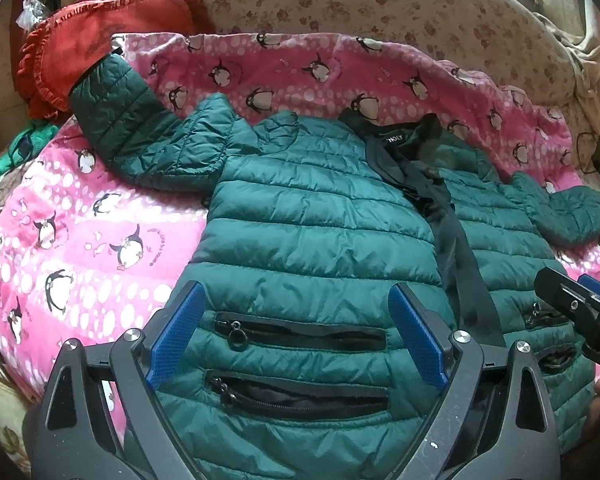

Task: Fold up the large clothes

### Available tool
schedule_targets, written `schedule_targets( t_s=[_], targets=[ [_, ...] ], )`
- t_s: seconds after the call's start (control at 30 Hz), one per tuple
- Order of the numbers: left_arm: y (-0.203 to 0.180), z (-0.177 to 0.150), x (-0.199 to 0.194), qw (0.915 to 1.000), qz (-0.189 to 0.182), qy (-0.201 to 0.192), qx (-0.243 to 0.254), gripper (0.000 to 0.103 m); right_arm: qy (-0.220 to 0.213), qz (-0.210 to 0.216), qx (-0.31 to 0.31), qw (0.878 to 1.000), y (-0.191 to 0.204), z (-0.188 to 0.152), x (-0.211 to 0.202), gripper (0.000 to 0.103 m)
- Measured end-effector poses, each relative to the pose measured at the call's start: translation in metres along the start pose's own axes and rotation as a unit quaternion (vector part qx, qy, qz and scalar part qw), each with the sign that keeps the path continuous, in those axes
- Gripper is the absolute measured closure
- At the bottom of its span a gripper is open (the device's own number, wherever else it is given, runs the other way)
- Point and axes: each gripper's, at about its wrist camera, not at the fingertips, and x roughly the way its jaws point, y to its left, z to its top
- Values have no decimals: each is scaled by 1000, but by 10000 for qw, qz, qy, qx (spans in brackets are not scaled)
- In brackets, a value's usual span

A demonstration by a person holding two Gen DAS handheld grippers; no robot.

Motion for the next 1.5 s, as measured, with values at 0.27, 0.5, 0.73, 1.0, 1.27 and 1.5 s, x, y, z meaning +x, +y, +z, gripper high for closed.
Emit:
schedule_targets(
  t_s=[0.27,0.5,0.73,1.0,1.27,1.5],
  targets=[
    [4,6,5,10000,47,-30,-24,10,81,-48,28,10000,2,11,10,1],
    [7,11,12,9999,81,23,-69,10,123,-21,19,9999,5,16,17,1],
    [8,16,16,9999,110,4,-89,10,154,-37,-71,9998,11,22,25,1],
    [11,24,25,9998,184,21,-113,10,106,257,-67,9996,14,33,33,1],
    [18,39,37,9995,250,7,-207,10,44,398,-68,9992,16,55,44,1],
    [24,50,53,9991,354,37,-209,10,42,395,-165,9991,16,74,65,1]
  ],
)
